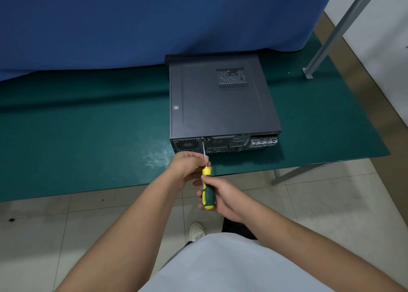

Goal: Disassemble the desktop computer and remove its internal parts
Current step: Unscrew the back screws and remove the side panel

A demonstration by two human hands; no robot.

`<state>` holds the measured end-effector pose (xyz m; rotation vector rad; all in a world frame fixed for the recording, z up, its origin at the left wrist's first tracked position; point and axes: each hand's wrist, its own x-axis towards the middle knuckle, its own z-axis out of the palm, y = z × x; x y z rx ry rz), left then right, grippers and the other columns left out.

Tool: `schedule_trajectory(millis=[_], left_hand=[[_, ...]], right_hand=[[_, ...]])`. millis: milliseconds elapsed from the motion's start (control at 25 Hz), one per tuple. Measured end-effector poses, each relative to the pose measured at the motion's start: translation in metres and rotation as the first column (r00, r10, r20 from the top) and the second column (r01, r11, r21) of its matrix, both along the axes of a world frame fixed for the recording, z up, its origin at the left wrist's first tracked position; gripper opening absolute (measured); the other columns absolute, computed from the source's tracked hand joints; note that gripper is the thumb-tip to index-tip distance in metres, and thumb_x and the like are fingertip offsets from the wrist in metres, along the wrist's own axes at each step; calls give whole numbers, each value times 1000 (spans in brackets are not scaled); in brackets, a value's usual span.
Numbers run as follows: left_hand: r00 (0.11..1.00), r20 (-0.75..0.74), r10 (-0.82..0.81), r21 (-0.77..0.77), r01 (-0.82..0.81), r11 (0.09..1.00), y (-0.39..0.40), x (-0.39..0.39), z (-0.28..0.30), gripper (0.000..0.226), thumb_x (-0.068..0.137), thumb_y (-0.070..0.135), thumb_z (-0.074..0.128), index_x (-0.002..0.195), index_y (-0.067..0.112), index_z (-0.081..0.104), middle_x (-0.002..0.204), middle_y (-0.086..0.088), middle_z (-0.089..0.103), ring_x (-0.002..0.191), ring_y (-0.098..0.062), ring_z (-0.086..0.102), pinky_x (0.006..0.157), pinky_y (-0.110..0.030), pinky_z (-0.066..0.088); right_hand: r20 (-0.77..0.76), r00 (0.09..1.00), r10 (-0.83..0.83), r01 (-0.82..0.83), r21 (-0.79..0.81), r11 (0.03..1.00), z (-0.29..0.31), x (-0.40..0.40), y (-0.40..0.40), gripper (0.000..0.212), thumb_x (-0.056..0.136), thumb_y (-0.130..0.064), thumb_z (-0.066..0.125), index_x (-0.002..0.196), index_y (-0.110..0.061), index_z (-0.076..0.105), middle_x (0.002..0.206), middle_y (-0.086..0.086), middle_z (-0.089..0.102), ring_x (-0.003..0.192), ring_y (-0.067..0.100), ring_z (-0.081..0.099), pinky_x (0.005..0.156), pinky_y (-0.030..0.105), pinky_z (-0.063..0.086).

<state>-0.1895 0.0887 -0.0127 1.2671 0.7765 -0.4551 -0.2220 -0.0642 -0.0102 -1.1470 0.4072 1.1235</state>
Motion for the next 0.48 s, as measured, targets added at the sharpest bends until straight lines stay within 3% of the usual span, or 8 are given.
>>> schedule_trajectory(millis=[80,120,240,320,480], left_hand=[[1000,6,-3,-88,3,996,5,-2,1,15,96,-4,62,109,0,68,96,-17,78,87,-26,78,61,-30,59],[1000,11,-20,-118,21,993,8,-3,1,19,97,-5,58,113,0,67,100,-18,78,93,-27,77,61,-31,59],[999,2,-32,-138,32,990,9,3,3,22,100,2,54,119,6,65,107,-13,78,100,-24,76,77,-38,60],[997,-19,81,-127,-83,988,4,15,5,18,101,11,57,118,10,64,106,-10,78,95,-23,77,85,-39,60],[956,-45,290,-114,-294,949,-8,36,5,10,102,12,60,106,6,67,92,-7,76,80,-18,75,72,-29,61]], right_hand=[[-150,987,-59,80,133,988,3,-1,-2,26,103,-30,51,108,-8,64,94,15,70,87,27,71,89,49,57],[-160,985,-70,96,158,983,4,-2,-3,27,104,-27,49,112,-6,63,98,18,71,88,30,72,88,50,59],[-48,995,-91,95,88,992,7,-4,-1,18,103,-18,57,115,-4,61,93,18,71,85,31,72,79,51,62],[-33,990,-140,141,30,990,7,-2,3,16,99,-12,64,111,-5,56,86,14,67,81,31,73,75,51,63],[-19,994,-107,106,-44,993,8,1,7,18,101,-17,63,109,-10,50,75,10,65,60,18,61,52,27,53]])
